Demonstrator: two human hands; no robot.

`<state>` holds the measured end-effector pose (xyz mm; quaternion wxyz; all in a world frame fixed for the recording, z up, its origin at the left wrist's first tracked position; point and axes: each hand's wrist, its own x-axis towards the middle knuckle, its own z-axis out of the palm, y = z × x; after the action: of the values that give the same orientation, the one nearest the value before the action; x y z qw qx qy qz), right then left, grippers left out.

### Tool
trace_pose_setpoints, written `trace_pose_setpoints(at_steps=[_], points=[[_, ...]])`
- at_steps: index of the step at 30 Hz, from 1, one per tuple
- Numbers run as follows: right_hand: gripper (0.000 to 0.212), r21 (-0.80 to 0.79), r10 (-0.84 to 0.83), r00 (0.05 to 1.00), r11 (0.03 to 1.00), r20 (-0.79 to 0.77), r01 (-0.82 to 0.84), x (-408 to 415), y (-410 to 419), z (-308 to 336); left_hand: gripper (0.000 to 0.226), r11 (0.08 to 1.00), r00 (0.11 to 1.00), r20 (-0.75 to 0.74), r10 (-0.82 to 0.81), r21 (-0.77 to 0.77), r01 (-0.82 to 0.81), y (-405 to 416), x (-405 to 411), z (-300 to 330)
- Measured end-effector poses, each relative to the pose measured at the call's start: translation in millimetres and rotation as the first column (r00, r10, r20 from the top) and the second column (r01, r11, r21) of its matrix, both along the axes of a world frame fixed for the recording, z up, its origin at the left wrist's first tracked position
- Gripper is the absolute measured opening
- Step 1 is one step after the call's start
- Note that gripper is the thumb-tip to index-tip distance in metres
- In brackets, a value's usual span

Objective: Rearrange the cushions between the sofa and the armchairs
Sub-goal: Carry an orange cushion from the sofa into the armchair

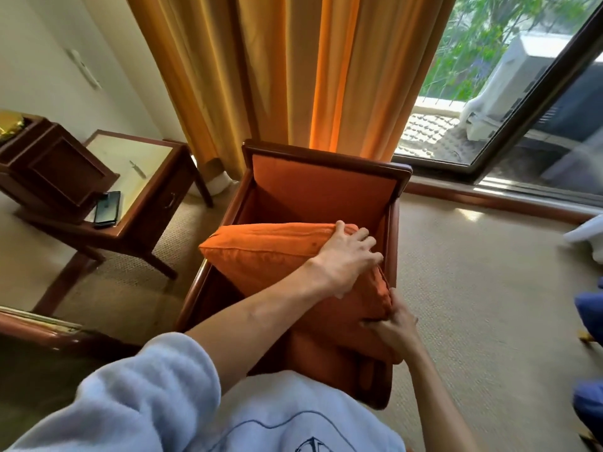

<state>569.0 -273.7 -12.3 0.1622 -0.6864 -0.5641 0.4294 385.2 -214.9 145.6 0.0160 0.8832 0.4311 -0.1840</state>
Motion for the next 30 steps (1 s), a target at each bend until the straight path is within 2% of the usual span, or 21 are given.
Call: trace_pose_setpoints(at_steps=[3, 5, 7, 10, 12, 14, 18, 21, 23, 24, 27, 29, 30], points=[[0.064, 0.101, 0.09, 0.994, 0.99, 0.064, -0.097, -11.0, 19.7, 54.9, 0.098, 0.995, 0.982, 0.168, 0.086, 0.034, -0.093, 16.2, -35.1, 24.2], [0.058, 0.146, 0.177, 0.979, 0.971, 0.103, -0.191, -20.6, 33.9, 92.6, 0.099, 0.982, 0.936, 0.306, 0.171, 0.024, -0.187, 22.8, -68.8, 42.7], [0.058, 0.22, 0.269, 0.939, 0.923, 0.213, -0.314, -33.4, 46.5, 131.5, 0.102, 0.964, 0.855, 0.456, 0.246, -0.02, -0.267, 24.5, -108.9, 51.5], [0.059, 0.33, 0.343, 0.812, 0.785, 0.473, -0.524, -65.5, 65.1, 154.4, 0.106, 0.91, 0.691, 0.602, 0.4, -0.168, -0.379, 12.9, -167.6, 23.7], [0.056, 0.282, 0.396, 0.71, 0.721, 0.583, -0.633, -97.5, 70.5, 143.1, 0.107, 0.85, 0.613, 0.601, 0.514, -0.256, -0.461, -5.1, -196.9, -18.2], [0.059, 0.213, 0.456, 0.656, 0.7, 0.601, -0.682, -133.4, 66.4, 124.4, 0.107, 0.784, 0.552, 0.574, 0.605, -0.308, -0.539, -20.6, -222.4, -58.2], [0.085, 0.157, 0.476, 0.58, 0.668, 0.661, -0.727, -179.4, 71.6, 123.2, 0.109, 0.728, 0.475, 0.564, 0.675, -0.409, -0.55, -18.6, -272.6, -87.1], [0.11, 0.036, 0.485, 0.554, 0.73, 0.677, -0.682, -179.6, 84.5, 141.5, 0.109, 0.701, 0.428, 0.564, 0.706, -0.47, -0.536, -7.8, -297.0, -88.9], [0.116, -0.009, 0.443, 0.575, 0.797, 0.688, -0.604, -163.0, 90.9, 149.4, 0.108, 0.675, 0.39, 0.561, 0.731, -0.506, -0.537, -2.3, -308.7, -93.7], [0.116, -0.02, 0.418, 0.618, 0.838, 0.666, -0.545, -152.1, 94.0, 150.8, 0.108, 0.663, 0.377, 0.554, 0.742, -0.524, -0.534, -0.2, -314.3, -95.7], [0.108, -0.079, 0.415, 0.804, 0.902, 0.426, -0.424, -134.4, 96.9, 147.5, 0.108, 0.639, 0.371, 0.525, 0.766, -0.558, -0.529, 6.9, -332.0, -101.0], [0.102, -0.05, 0.406, 0.882, 0.912, 0.237, -0.407, -140.7, 93.5, 143.8, 0.111, 0.643, 0.447, 0.462, 0.766, -0.535, -0.549, 13.7, -340.1, -97.5], [0.1, -0.025, 0.387, 0.903, 0.921, 0.185, -0.389, -146.9, 91.4, 143.3, 0.113, 0.652, 0.52, 0.395, 0.757, -0.5, -0.57, 18.1, -340.4, -91.2]])
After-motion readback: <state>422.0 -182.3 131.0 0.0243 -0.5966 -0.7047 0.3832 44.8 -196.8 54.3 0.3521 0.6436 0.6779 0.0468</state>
